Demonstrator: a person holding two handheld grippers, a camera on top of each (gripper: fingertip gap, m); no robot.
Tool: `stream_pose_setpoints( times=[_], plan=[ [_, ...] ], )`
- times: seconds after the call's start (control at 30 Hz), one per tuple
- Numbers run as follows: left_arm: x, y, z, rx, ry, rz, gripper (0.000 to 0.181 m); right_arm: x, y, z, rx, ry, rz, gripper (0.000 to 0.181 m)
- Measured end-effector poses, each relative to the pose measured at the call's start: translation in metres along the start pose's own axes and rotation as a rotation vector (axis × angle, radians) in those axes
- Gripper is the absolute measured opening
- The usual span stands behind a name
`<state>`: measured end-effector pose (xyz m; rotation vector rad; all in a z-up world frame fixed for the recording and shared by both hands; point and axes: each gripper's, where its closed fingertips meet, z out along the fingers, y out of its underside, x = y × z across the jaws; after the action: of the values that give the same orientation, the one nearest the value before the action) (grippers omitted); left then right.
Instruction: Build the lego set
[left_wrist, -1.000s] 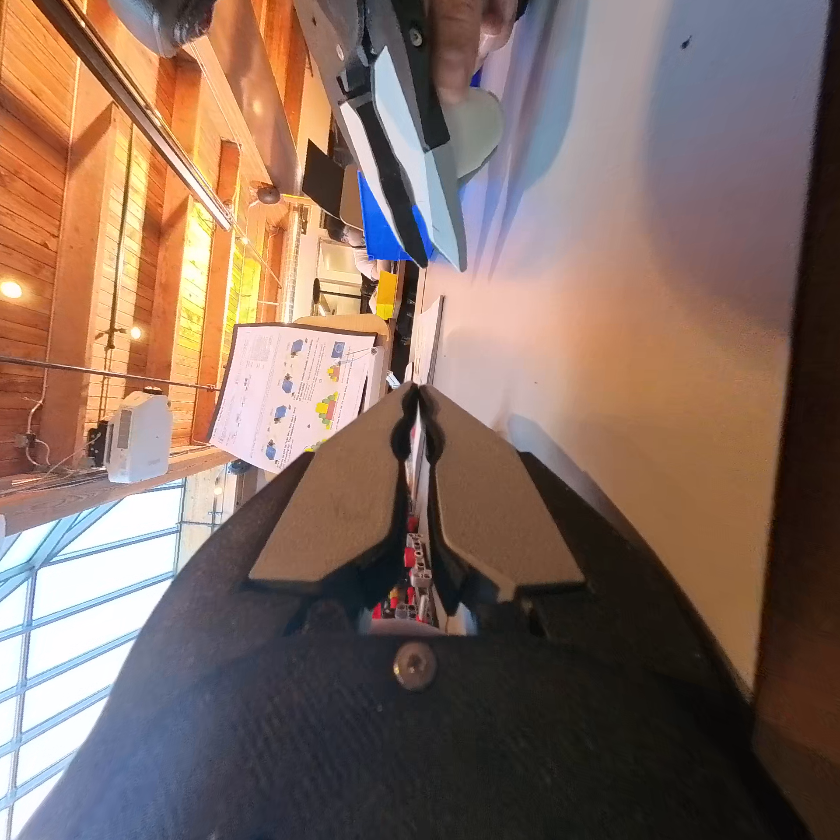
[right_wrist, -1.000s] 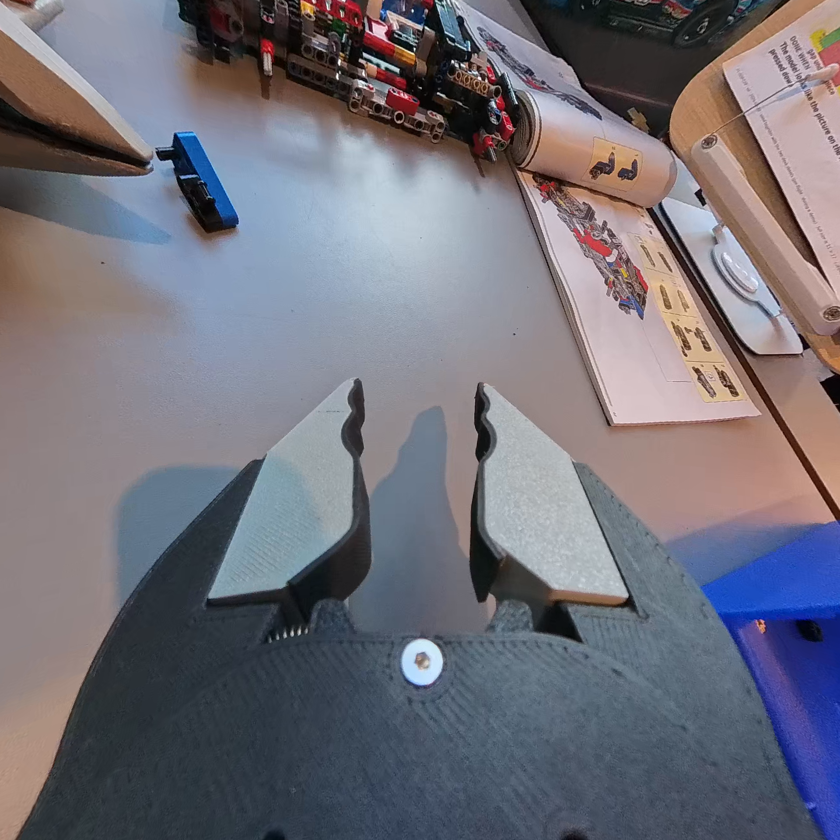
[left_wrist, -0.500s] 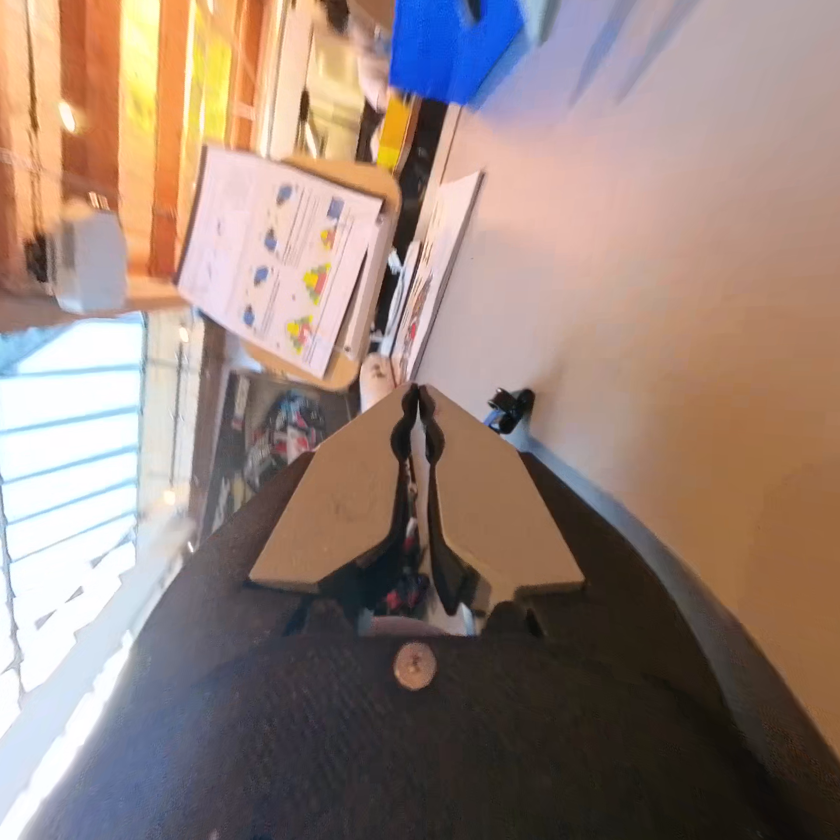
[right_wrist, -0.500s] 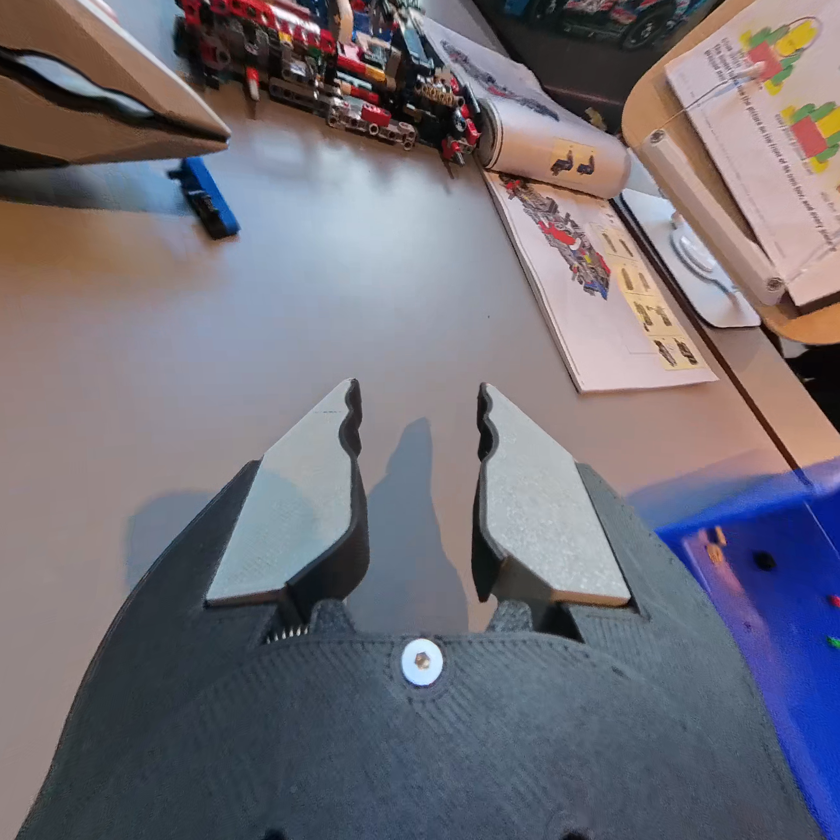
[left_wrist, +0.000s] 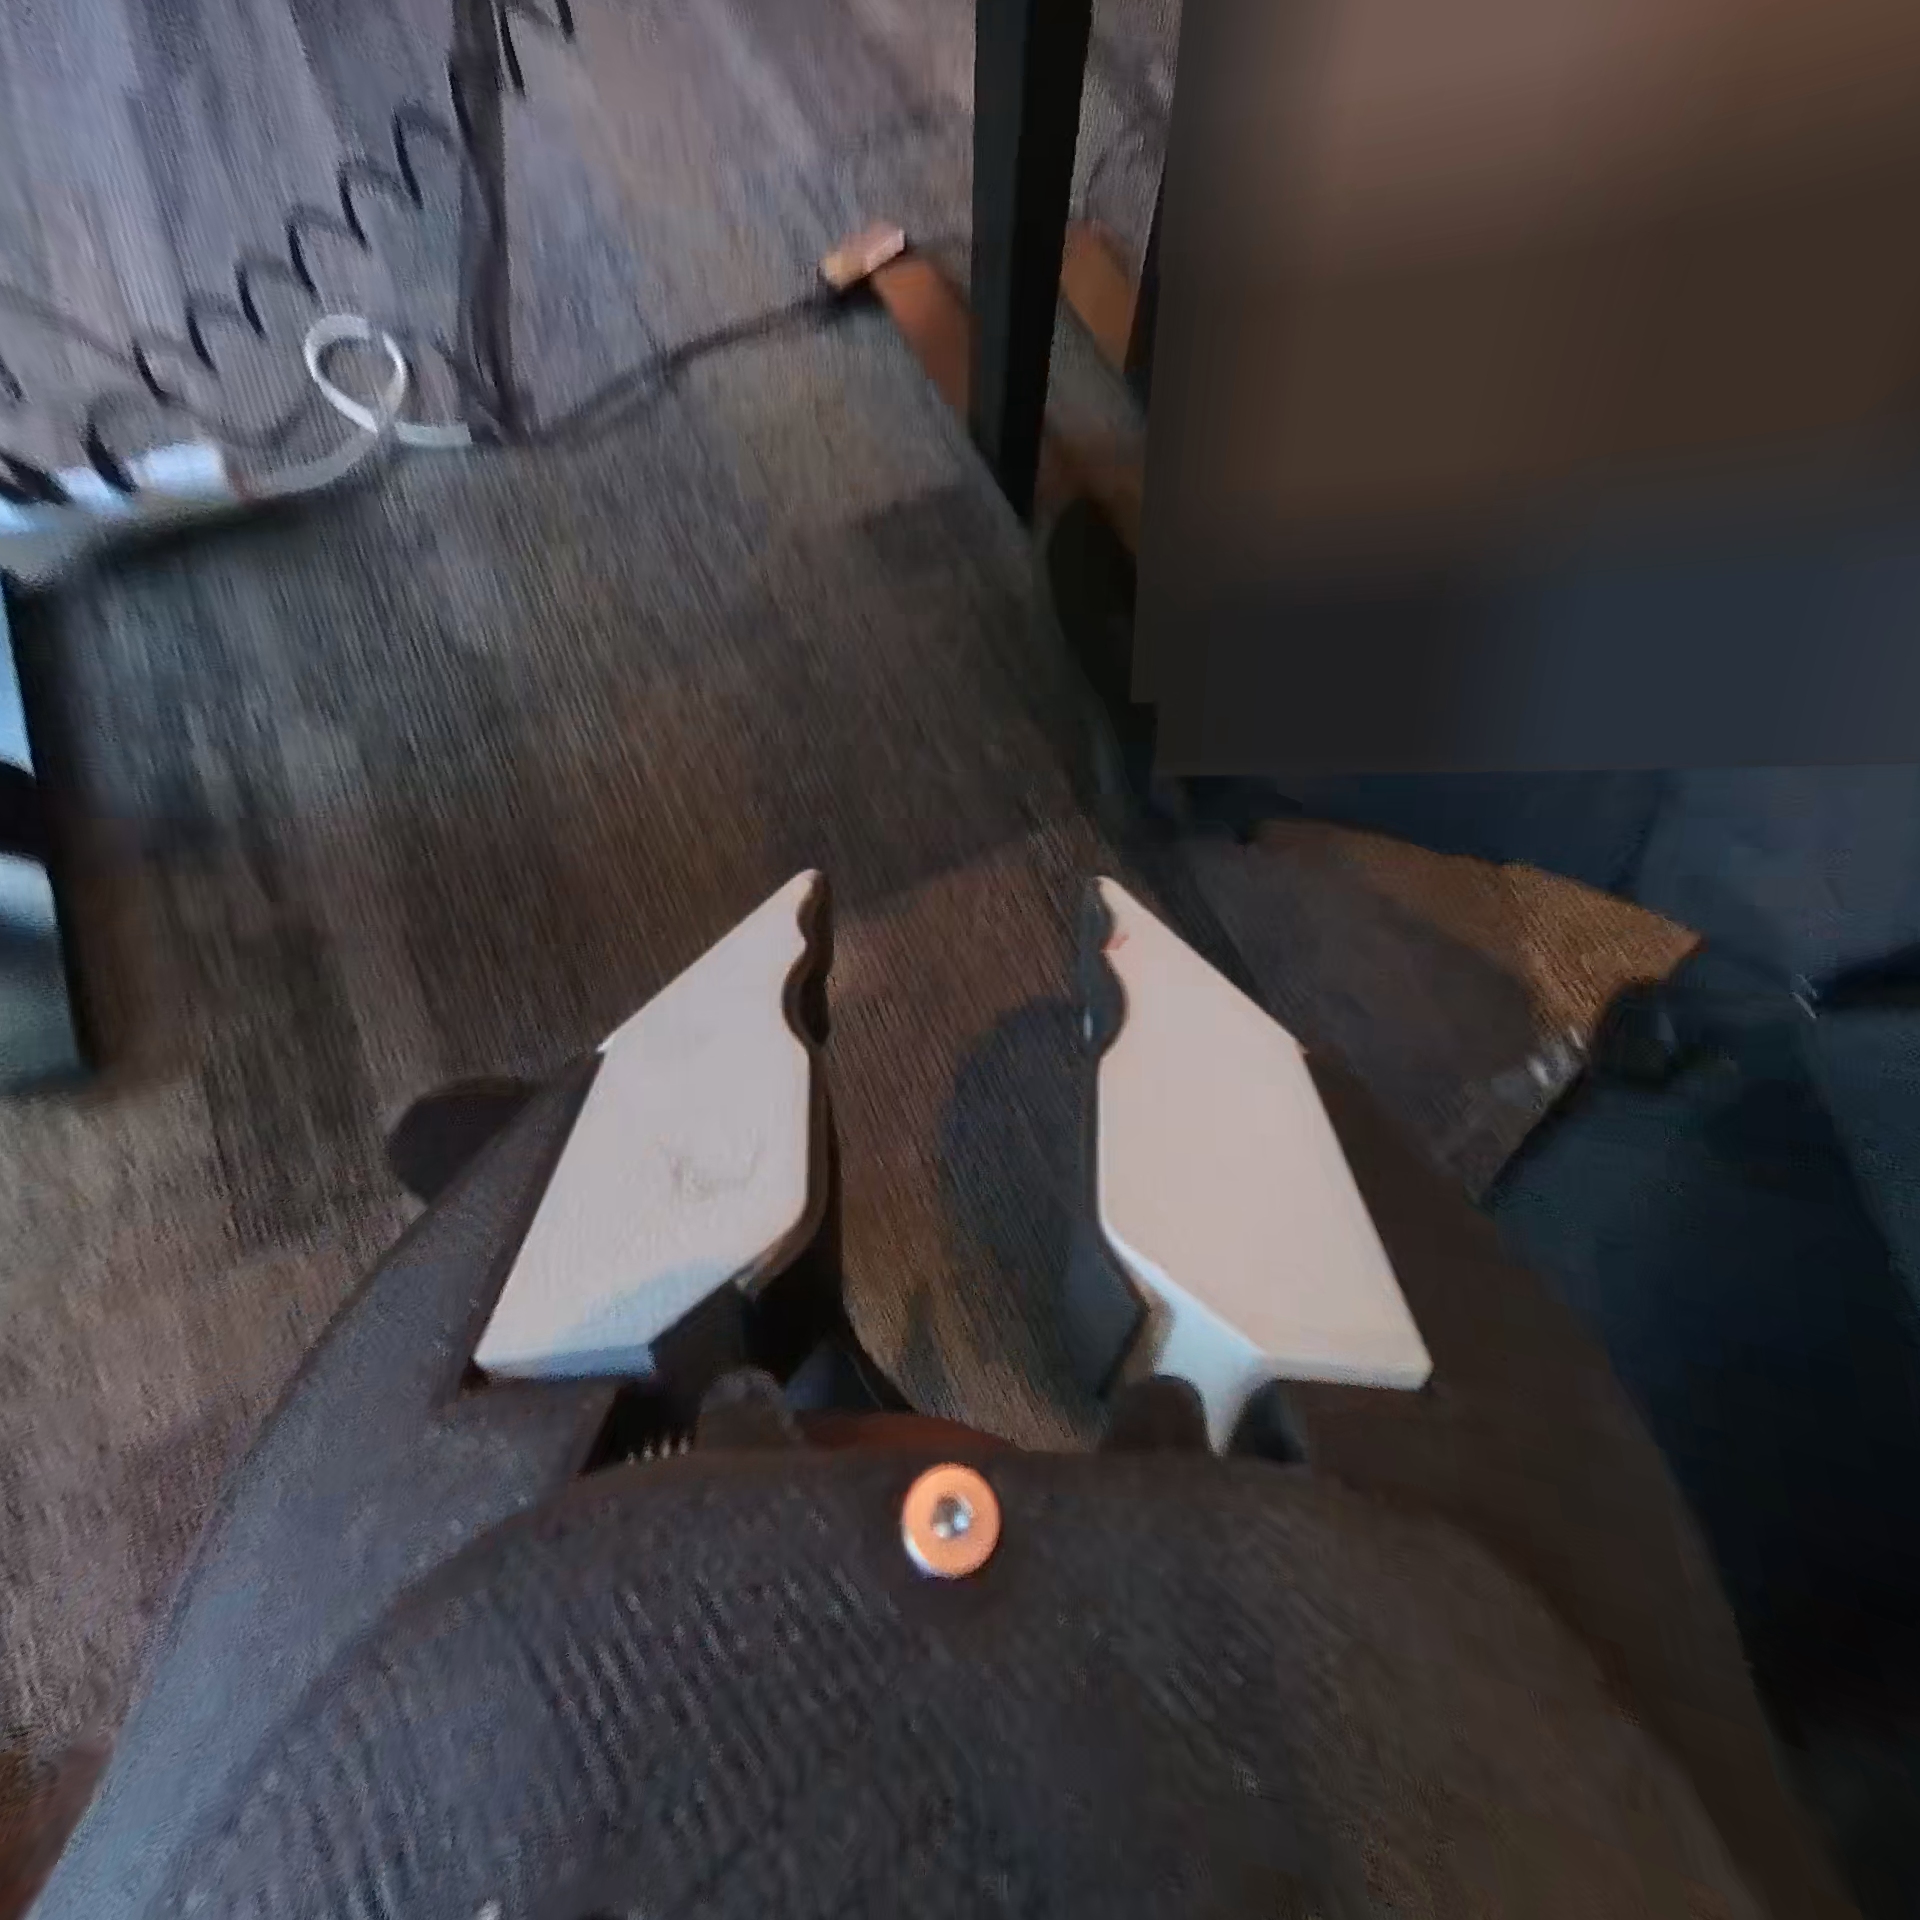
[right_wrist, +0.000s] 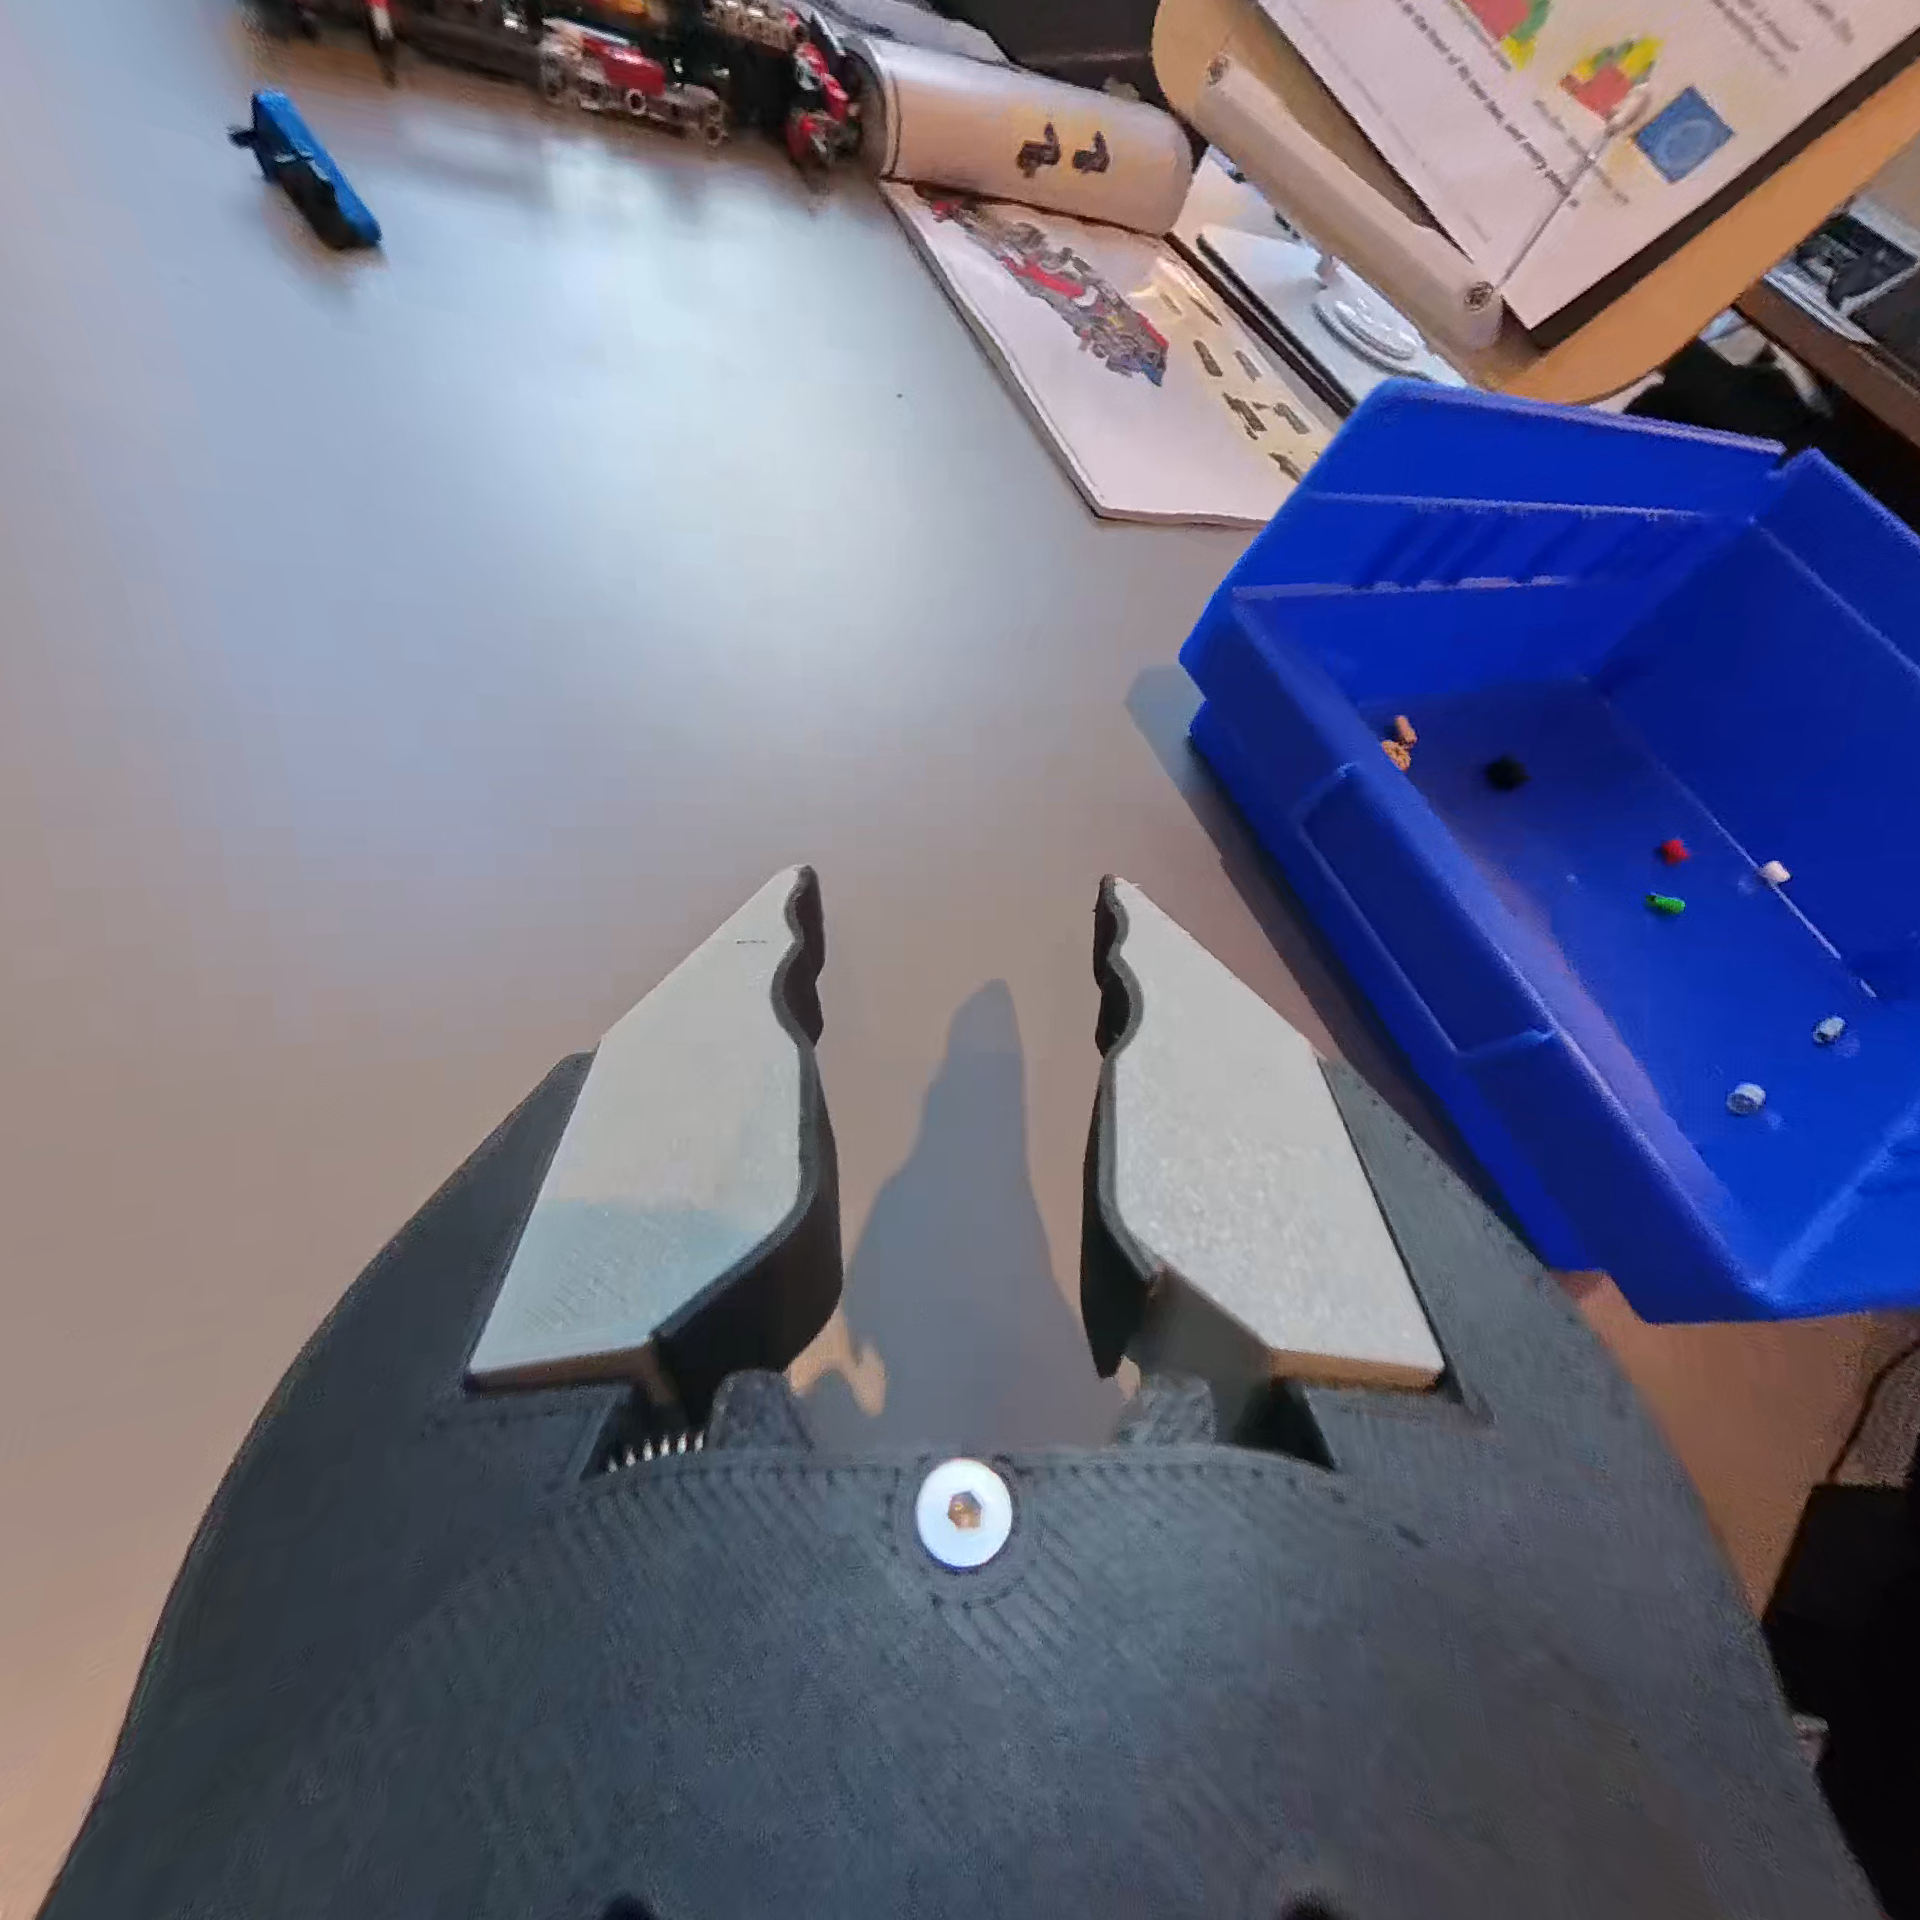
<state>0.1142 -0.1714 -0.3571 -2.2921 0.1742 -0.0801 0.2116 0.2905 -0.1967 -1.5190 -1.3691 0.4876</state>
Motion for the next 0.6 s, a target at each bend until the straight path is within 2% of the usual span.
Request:
stream_pose_setpoints(
  times=[0.07,0.13,0.27,0.37,0.5,0.6],
  plan=[
    [0.003,0.042,-0.024,-0.023,-0.023,-0.038,0.046,0.004,0.003,0.004,-0.027,0.015,0.016,0.056],
    [0.004,0.074,-0.045,-0.002,-0.045,-0.086,0.043,0.008,0.004,0.007,-0.038,0.042,0.021,0.054],
    [0.004,0.127,-0.064,0.005,-0.113,-0.090,0.041,0.024,-0.004,0.006,0.009,0.122,0.101,0.048],
    [0.003,0.133,-0.071,0.013,-0.144,-0.021,0.040,0.035,-0.004,0.005,0.017,0.163,0.156,0.048],
    [-0.014,0.137,-0.074,0.022,-0.181,-0.022,0.039,0.040,-0.003,0.003,0.025,0.180,0.185,0.045],
    [-0.028,0.122,-0.071,0.062,-0.199,0.038,0.039,0.036,-0.004,0.000,0.036,0.160,0.190,0.043]
  ],
)
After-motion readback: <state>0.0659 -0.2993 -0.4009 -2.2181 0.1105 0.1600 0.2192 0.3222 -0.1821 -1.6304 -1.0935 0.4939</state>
